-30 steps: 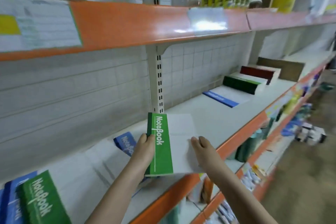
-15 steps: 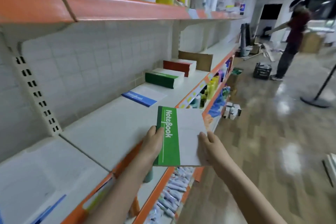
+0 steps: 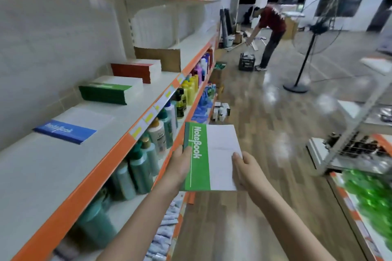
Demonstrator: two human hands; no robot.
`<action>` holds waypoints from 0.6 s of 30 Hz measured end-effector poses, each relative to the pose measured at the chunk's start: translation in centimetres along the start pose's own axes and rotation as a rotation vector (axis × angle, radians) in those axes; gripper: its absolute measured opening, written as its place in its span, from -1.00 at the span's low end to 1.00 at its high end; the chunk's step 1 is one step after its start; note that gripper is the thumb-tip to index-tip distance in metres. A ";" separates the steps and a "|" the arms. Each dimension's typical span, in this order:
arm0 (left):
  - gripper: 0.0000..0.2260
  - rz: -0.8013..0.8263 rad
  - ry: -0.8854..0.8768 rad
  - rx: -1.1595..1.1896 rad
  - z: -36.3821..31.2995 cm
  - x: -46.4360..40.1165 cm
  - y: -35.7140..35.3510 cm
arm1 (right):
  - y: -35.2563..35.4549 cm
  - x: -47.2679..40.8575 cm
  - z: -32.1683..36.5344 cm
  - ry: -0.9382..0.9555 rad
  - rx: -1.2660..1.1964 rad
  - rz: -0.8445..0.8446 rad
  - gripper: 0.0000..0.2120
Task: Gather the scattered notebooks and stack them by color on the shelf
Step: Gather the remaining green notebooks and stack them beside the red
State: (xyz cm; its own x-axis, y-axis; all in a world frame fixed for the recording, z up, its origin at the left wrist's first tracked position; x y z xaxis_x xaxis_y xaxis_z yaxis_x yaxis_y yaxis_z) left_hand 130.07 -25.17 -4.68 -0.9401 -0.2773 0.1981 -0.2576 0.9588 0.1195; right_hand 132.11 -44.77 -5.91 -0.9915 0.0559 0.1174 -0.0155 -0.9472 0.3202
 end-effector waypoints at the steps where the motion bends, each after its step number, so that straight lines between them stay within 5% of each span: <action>1: -0.83 0.017 0.011 -0.006 0.0 -1.1 -1.0 | 0.5 -1.1 -0.4 -0.020 0.000 -0.007 -0.76; 7: -0.72 0.142 0.010 -0.002 -1.8 -8.5 -5.2 | 1.3 -9.1 -0.3 -0.070 -0.014 -0.007 -0.73; 18: -0.77 0.057 0.009 -0.075 -8.2 -24.3 -5.0 | -1.5 -25.2 6.5 -0.002 0.027 0.041 -0.72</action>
State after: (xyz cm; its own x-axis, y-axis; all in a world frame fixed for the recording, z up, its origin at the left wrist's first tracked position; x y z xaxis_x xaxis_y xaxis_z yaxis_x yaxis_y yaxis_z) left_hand 156.05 -23.74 -2.13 -0.9506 -0.2234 0.2155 -0.1861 0.9658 0.1803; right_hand 158.00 -42.66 -3.21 -0.9909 0.0176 0.1332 0.0291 -0.9398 0.3405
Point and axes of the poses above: each hand's wrist, its own x-axis away from the middle knuckle, its own y-axis out of the back of the hand, z = x × y, the point moved 9 cm from there along -x, towards the middle knuckle
